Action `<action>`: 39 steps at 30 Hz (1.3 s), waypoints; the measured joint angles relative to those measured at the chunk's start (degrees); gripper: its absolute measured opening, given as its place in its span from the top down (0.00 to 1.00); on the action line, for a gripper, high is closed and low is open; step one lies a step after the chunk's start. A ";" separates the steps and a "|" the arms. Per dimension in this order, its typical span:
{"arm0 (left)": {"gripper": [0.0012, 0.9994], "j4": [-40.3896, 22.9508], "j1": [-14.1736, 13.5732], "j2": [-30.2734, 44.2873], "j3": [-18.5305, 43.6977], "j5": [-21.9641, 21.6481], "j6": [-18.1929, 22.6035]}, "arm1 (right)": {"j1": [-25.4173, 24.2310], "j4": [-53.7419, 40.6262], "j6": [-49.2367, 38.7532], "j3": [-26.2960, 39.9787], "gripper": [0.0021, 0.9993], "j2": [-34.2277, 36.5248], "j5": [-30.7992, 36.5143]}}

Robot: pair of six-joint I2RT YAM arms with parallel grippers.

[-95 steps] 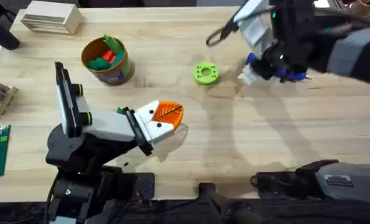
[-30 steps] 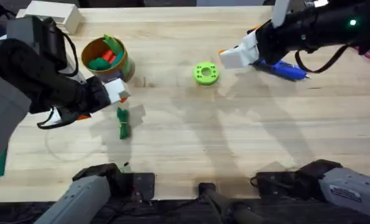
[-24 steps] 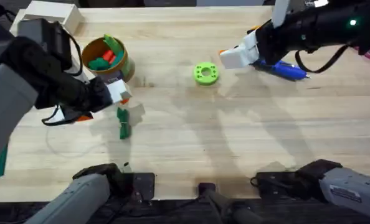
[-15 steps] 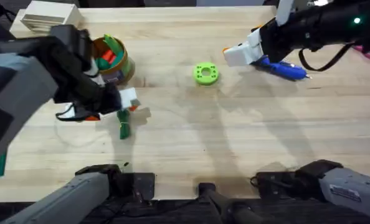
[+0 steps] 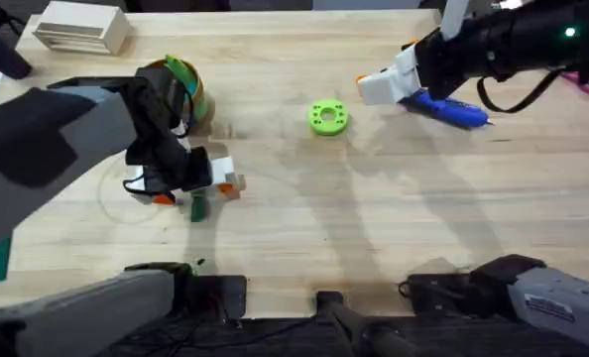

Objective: Pick up the gripper from the table and insert it into the empty holder that is missing its gripper. Then pick up a screw, insert it into the mounting hole, and use the screwdriver to tighten it. Finally, clean up the table by picking up the vegetable and placing it into the bucket.

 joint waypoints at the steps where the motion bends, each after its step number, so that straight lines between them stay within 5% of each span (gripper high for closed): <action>1: 0.01 0.05 0.00 0.69 0.03 0.33 -0.04 | 0.00 0.02 -0.01 0.00 0.01 0.02 0.00; 4: 0.05 0.03 0.00 1.74 0.49 1.16 -0.19 | 0.00 0.01 -0.02 0.00 0.01 0.02 0.00; 10: 0.94 0.40 -0.26 2.84 1.60 2.65 -0.41 | 0.00 0.02 -0.02 0.00 0.01 0.00 0.00; 11: 0.98 0.49 -0.28 3.11 1.70 2.74 -0.45 | 0.00 0.11 -0.02 0.00 0.01 0.01 0.00; 19: 0.98 -8.65 -0.26 3.06 3.46 2.60 -0.46 | 0.00 0.19 0.00 0.00 0.01 0.00 0.00; 27: 0.98 -11.43 -0.26 -0.63 20.44 1.14 0.95 | 0.00 1.86 -0.01 0.00 0.01 0.02 0.00; 31: 0.98 -0.45 0.02 -1.78 25.03 -5.54 1.57 | 0.00 1.96 0.00 0.00 0.01 0.00 0.00; 39: 0.98 13.54 1.20 0.27 25.03 -8.83 1.14 | 0.00 1.94 -0.01 0.00 0.01 0.01 0.00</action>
